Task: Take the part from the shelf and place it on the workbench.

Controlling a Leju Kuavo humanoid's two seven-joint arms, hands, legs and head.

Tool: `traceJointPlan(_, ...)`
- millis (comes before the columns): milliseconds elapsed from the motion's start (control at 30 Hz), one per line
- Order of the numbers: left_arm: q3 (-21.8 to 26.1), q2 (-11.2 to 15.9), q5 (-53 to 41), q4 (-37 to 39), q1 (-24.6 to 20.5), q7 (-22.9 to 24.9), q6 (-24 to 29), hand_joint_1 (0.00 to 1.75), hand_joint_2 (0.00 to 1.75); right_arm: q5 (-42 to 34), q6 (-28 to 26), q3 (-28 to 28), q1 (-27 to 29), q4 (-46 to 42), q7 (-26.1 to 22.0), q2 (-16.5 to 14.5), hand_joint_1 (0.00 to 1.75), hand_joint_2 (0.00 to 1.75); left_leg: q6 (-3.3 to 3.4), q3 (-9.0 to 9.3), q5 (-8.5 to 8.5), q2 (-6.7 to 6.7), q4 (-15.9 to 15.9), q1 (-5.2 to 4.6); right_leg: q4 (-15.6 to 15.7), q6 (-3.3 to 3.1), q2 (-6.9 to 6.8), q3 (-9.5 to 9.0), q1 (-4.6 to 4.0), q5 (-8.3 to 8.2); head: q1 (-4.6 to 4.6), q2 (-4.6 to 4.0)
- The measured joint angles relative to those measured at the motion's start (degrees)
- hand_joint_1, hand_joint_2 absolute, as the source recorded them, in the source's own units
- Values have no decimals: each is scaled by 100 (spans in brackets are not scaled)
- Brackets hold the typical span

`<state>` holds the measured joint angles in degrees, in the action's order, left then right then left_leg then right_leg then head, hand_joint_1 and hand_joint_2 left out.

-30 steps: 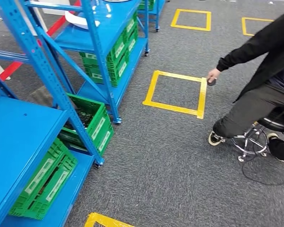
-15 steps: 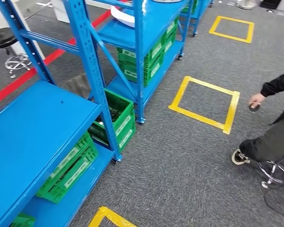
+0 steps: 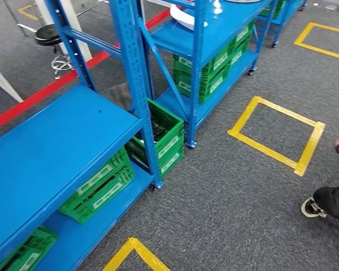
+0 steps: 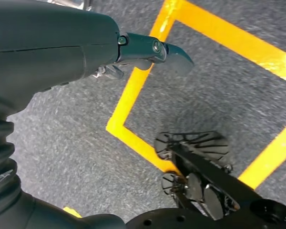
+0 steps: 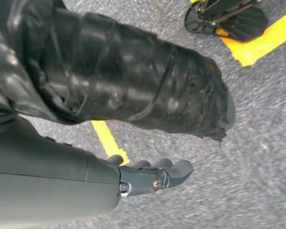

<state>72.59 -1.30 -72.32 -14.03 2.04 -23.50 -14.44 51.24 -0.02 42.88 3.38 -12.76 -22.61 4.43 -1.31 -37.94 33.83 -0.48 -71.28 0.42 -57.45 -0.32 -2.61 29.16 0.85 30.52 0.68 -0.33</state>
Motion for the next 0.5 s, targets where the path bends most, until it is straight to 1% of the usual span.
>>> traceJointPlan(33, 0, 3, -21, 0, 11, -2, -1, 0, 175, 12, 8, 0, -20, 19, 17, -2, 0, 0, 12, 115, -179, 65, 226, -2, 0, 4, -109, -21, -4, 23, 2, 0)
traceJointPlan(67, 0, 9, -44, 0, 17, -5, -2, 0, 175, 26, 16, 0, -42, 33, 37, -3, 0, 0, 37, 333, -389, 212, 659, -17, 0, 21, -190, -45, -9, 47, 5, 0)
traceJointPlan(100, -1, 16, -61, 0, 7, -8, -4, 0, 175, 39, 25, 0, -57, 46, 61, -7, 0, 0, 73, 510, -511, 348, 1012, -42, -4, 53, -253, -60, -21, 75, 10, 0)
traceJointPlan(133, -1, 21, -69, 0, -8, -11, -5, 0, 175, 52, 33, 0, -72, 57, 77, -9, 0, 0, 109, 619, -567, 451, 1238, -68, -5, 86, -316, -73, -33, 100, 14, 0)
traceJointPlan(167, -2, 26, -75, 0, -19, -13, -5, 0, 175, 71, 39, -1, -89, 67, 97, -10, 0, 0, 141, 659, -564, 500, 1331, -91, -1, 120, -380, -90, -42, 121, 15, 0)
traceJointPlan(200, -2, 28, -80, 0, -21, -14, -4, 0, 175, 88, 46, -2, -111, 77, 116, -14, 0, 0, 170, 655, -560, 440, 1346, -106, 8, 153, -446, -128, -48, 135, 16, 0)
traceJointPlan(233, -2, 29, -84, 1, -13, -15, -3, 0, 175, 103, 50, -4, -135, 81, 131, -16, 0, 0, 203, 661, -577, 369, 1370, -96, 16, 178, -488, -160, -41, 149, 16, 0)
traceJointPlan(267, -2, 28, -89, 2, -2, -17, -2, 0, 175, 117, 55, -6, -159, 86, 143, -20, 0, 44, 238, 673, -598, 307, 1401, -83, -12, 203, -428, -173, -32, 194, 7, 0)
traceJointPlan(300, -2, 26, -98, 4, 2, -19, -1, 0, 175, 126, 61, -8, -176, 93, 148, -26, 0, 87, 273, 685, -623, 248, 1433, -69, -109, 222, -302, -148, -22, 276, -6, 0)
traceJointPlan(333, -2, 24, -112, 6, -5, -21, -1, 0, 175, 137, 69, -9, -183, 101, 157, -30, 0, 131, 301, 695, -646, 185, 1459, -52, -344, 238, -122, -32, -12, 423, -25, 0)
traceJointPlan(367, -2, 20, -126, 8, -16, -25, -2, 0, 175, 149, 80, -9, -184, 110, 175, -34, 0, 175, 315, 691, -653, 114, 1464, -51, -709, 248, 65, 148, -5, 607, -53, 0)
traceJointPlan(400, -2, 18, -140, 11, -28, -27, -3, 0, 175, 161, 92, -9, -178, 119, 194, -36, 0, 175, 322, 685, -657, 33, 1463, -50, -1116, 256, 170, 360, -2, 771, -70, 0)
traceJointPlan(433, -2, 15, -153, 15, -34, -29, -4, 0, 175, 174, 106, -9, -172, 126, 213, -37, 0, 175, 323, 684, -657, -55, 1462, -50, -1465, 264, 226, 561, -3, 869, -84, 0)
traceJointPlan(467, -2, 13, -158, 20, -34, -31, -6, 0, 175, 185, 117, -9, -168, 132, 227, -38, 0, 175, 323, 689, -655, -139, 1460, -51, -1623, 267, 245, 684, -3, 847, -92, 0)
traceJointPlan(500, -2, 10, -163, 26, -32, -32, -7, 0, 175, 197, 124, -10, -167, 137, 231, -39, 0, 175, 319, 699, -651, -220, 1457, -49, -1542, 266, 256, 697, 0, 703, -94, 0)
